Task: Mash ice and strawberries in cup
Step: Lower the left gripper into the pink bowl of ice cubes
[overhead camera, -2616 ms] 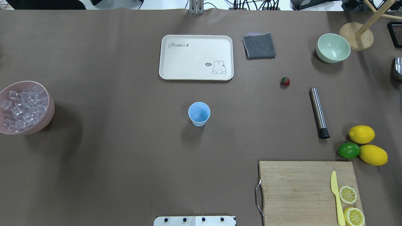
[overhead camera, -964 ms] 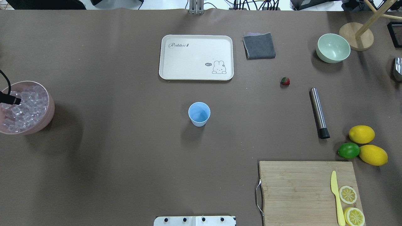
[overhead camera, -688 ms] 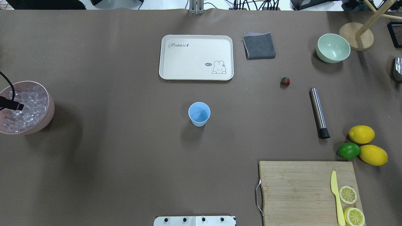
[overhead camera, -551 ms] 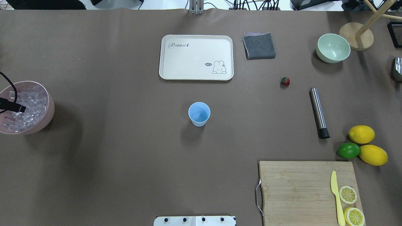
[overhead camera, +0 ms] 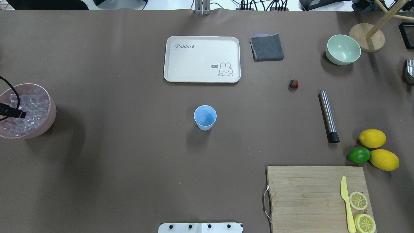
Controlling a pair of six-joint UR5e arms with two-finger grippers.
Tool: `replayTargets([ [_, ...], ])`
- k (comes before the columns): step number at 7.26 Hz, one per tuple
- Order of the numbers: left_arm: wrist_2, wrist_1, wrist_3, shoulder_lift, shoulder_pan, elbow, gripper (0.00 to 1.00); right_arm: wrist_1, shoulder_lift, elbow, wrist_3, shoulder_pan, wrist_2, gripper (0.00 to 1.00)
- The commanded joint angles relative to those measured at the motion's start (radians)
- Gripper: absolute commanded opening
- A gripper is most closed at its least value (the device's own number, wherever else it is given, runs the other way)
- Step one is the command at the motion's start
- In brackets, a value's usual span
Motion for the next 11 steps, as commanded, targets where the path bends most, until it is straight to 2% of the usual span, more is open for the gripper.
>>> replayTargets([
  [1,0.002,-0.002,0.003,-0.001,0.000,0.011,0.62,0.000,0.001,0.000,0.000,0.000,-0.001,1.00],
  [8,0.023,0.000,0.005,-0.010,0.002,0.028,0.60,0.000,-0.002,-0.002,-0.003,0.000,-0.001,1.00],
  [11,0.023,0.000,0.005,-0.010,0.002,0.024,0.36,0.000,-0.002,0.000,-0.003,0.000,-0.001,1.00],
])
